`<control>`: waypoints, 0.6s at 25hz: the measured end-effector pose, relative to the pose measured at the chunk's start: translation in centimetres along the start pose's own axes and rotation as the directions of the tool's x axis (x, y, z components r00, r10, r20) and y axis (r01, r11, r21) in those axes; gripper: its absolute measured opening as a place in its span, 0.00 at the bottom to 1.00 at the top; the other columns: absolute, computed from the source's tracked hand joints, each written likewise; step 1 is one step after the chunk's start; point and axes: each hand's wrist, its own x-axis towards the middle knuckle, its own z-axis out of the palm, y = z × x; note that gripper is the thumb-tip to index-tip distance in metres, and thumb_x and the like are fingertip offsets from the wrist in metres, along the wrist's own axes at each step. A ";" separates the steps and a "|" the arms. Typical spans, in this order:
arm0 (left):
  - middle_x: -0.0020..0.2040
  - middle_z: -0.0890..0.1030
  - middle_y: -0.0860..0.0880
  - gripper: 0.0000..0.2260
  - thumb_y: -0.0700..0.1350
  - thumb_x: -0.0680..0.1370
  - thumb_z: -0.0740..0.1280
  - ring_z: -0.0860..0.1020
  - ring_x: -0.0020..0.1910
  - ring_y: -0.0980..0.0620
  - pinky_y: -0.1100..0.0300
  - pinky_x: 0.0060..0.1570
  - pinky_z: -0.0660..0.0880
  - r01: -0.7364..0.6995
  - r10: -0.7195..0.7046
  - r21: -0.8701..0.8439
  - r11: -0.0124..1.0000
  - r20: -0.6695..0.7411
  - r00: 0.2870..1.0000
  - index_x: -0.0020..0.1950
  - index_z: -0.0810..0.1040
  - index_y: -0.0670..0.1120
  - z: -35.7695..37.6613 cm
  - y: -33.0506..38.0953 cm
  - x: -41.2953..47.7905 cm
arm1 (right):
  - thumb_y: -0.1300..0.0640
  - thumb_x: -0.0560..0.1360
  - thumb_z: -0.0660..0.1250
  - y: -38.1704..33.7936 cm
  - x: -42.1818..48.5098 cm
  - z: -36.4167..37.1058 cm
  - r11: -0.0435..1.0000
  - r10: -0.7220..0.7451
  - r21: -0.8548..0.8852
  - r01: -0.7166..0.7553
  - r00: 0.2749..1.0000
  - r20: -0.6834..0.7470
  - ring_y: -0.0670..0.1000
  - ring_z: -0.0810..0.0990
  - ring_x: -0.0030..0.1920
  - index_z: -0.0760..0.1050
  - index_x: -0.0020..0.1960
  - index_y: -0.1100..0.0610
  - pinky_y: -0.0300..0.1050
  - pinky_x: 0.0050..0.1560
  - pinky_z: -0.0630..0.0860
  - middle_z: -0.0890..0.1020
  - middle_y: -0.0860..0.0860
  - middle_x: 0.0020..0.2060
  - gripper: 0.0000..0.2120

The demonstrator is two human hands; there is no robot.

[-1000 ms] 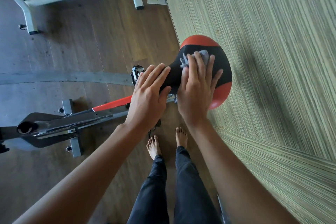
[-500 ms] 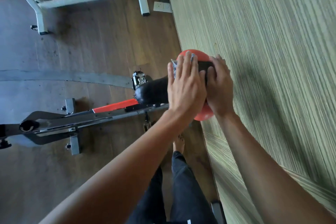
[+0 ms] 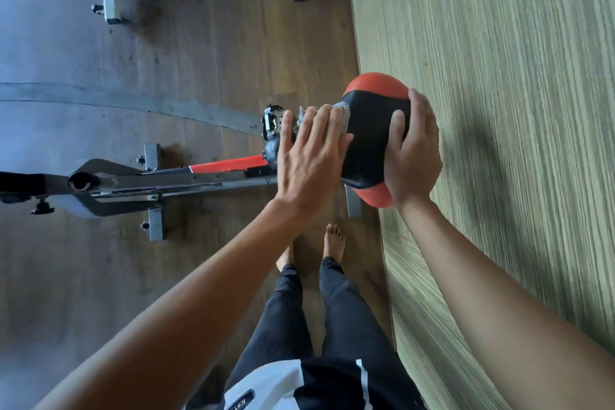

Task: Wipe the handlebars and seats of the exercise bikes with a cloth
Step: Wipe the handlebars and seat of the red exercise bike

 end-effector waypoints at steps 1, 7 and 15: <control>0.63 0.79 0.45 0.17 0.49 0.84 0.58 0.76 0.65 0.45 0.43 0.72 0.64 0.004 -0.004 -0.007 1.000 -0.008 1.000 0.68 0.75 0.42 -0.4 -0.7 -0.4 | 0.46 0.84 0.51 0.0 0.0 0.1 1.000 -0.013 0.005 0.013 1.000 -0.010 0.48 0.66 0.74 0.65 0.76 0.52 0.49 0.69 0.70 0.70 0.49 0.74 0.23; 0.53 0.81 0.42 0.17 0.50 0.85 0.52 0.77 0.55 0.40 0.50 0.53 0.70 0.374 -0.349 -0.012 0.927 0.336 0.875 0.54 0.78 0.42 -2.7 -0.5 3.8 | 0.47 0.84 0.50 -0.1 0.4 0.6 0.996 -0.050 -0.077 0.043 0.996 -0.080 0.50 0.72 0.71 0.67 0.75 0.53 0.52 0.62 0.77 0.74 0.50 0.71 0.22; 0.55 0.80 0.42 0.19 0.52 0.85 0.50 0.78 0.56 0.39 0.50 0.46 0.67 0.243 -0.226 0.031 0.970 0.496 0.839 0.58 0.76 0.42 -1.9 1.5 6.3 | 0.45 0.83 0.46 0.0 0.4 0.7 0.992 -0.002 -0.129 -0.001 1.000 -0.028 0.51 0.68 0.73 0.62 0.77 0.51 0.53 0.63 0.76 0.70 0.50 0.74 0.25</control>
